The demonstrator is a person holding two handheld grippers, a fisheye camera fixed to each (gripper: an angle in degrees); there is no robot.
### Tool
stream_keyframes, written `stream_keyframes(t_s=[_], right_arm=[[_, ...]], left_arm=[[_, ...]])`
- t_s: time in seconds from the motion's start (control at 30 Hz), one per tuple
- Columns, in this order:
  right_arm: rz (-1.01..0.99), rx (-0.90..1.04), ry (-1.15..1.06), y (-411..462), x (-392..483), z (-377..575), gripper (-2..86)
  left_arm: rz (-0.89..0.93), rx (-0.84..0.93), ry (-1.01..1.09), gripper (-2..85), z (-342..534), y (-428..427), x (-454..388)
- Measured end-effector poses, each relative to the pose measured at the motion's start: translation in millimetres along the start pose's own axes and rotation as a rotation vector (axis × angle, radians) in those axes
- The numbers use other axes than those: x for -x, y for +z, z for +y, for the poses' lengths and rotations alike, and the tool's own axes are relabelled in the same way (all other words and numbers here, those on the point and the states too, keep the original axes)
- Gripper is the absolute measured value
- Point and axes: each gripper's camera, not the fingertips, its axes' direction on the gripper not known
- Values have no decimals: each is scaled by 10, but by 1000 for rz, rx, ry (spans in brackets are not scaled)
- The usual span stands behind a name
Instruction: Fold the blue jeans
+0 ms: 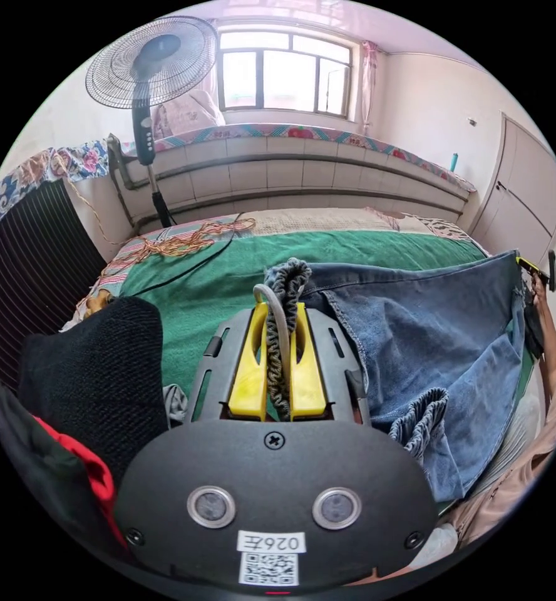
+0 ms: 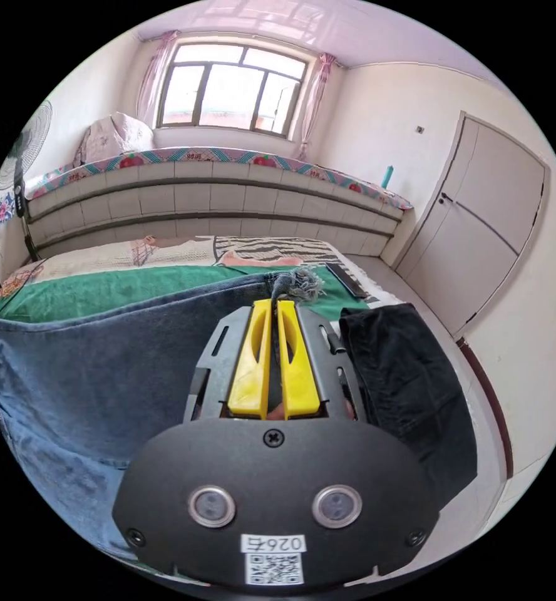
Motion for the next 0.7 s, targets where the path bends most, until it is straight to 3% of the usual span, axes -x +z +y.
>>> stream_keyframes(t_s=[0.2, 0.37, 0.5, 0.57, 0.6, 0.63, 0.7], right_arm=[[94, 239, -46, 1346, 571, 315, -11], [5, 135, -158, 671, 945, 983, -15], [-20, 184, -210, 489, 1030, 1461, -15], [27, 359, -289, 828, 1052, 1741, -14], [67, 415, -321, 966, 1058, 1834, -14], [84, 419, -399, 1026, 1081, 2009, -14], [101, 366, -383, 776, 1048, 2070, -13]], left_arm=[[55, 198, -172, 72, 174, 684, 235], [2, 23, -200, 89, 347, 199, 83], [-98, -144, -52, 31, 594, -301, -464], [-81, -87, 76, 4, 656, -230, -695], [-69, 32, 140, -2, 686, -32, -783], [-81, 143, 149, -4, 714, 167, -786], [-49, 115, 87, -6, 713, 116, -688]])
